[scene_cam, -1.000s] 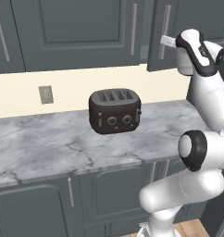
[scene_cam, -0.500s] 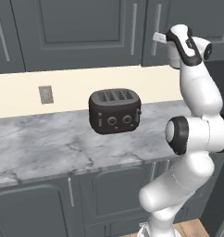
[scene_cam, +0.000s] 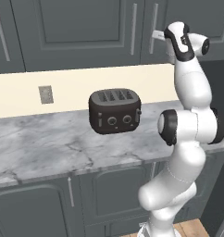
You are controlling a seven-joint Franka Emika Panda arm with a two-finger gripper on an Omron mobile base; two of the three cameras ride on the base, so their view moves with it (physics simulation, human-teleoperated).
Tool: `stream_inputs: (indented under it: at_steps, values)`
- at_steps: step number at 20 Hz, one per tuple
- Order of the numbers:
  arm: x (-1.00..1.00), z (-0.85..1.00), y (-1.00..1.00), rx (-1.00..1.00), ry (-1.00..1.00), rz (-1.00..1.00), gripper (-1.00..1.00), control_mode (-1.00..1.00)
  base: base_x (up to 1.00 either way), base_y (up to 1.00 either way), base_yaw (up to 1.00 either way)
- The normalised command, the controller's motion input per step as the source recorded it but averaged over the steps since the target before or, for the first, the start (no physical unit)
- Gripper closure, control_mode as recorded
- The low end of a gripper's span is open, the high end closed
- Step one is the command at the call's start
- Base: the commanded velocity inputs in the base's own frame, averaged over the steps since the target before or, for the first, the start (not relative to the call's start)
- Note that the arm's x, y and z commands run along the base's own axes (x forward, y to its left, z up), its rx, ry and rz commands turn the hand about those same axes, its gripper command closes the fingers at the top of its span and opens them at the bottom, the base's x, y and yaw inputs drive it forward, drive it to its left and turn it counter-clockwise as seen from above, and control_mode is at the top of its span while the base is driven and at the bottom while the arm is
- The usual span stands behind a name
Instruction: Close all open cabinet doors.
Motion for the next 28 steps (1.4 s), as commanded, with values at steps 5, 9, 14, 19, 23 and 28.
stream_inputs:
  at_steps: [5,9,14,19,23,28]
  values:
    - [0.23,-0.02,0.01,0.00,0.07,0.01,-1.00,-1.00,0.00,0.00,0.00]
    - [-0.25,-0.03,0.21,0.00,0.09,0.00,-1.00,-1.00,0.00,0.00,0.00]
    - [-0.13,0.00,0.30,0.00,0.10,0.01,-1.00,-1.00,0.00,0.00,0.00]
    - [-0.28,0.00,0.21,0.00,0.04,0.00,-1.00,-1.00,0.00,0.00,0.00]
    - [-0.96,0.00,0.22,0.00,0.01,0.00,-1.00,-1.00,0.00,0.00,0.00]
    - [-1.00,0.00,0.27,0.00,0.00,0.00,-1.00,-1.00,0.00,0.00,0.00]
